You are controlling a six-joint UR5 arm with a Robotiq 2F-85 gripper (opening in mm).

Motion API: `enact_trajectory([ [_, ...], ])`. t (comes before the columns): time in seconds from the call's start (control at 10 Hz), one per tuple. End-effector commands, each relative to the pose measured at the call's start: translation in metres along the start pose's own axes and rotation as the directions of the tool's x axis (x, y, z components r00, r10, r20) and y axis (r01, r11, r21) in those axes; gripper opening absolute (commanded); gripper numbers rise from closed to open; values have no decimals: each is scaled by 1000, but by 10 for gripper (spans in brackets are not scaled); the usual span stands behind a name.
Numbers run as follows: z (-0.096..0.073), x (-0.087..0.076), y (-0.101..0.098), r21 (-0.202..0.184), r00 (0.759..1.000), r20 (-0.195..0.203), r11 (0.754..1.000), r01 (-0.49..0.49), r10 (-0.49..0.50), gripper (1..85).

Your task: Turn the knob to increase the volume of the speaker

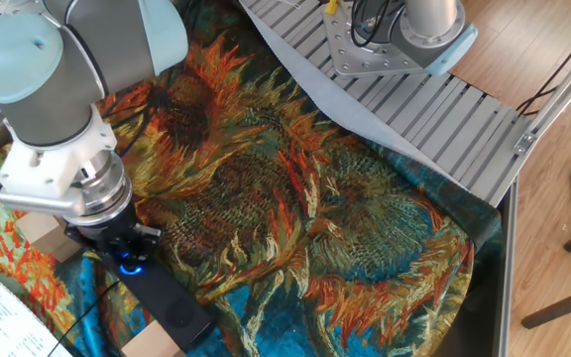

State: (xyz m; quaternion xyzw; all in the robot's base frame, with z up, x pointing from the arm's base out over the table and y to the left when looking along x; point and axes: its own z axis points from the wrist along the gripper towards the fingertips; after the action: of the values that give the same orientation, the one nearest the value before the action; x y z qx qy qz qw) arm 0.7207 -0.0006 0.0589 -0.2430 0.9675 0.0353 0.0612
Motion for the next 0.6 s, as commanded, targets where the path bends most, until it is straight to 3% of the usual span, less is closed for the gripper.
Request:
enact_trajectory([
  [0.0,-1,-2,1,-7,995,9,995,-94,95,227],
  [0.5,-1,-9,1,-32,969,34,969,-244,245,217],
])
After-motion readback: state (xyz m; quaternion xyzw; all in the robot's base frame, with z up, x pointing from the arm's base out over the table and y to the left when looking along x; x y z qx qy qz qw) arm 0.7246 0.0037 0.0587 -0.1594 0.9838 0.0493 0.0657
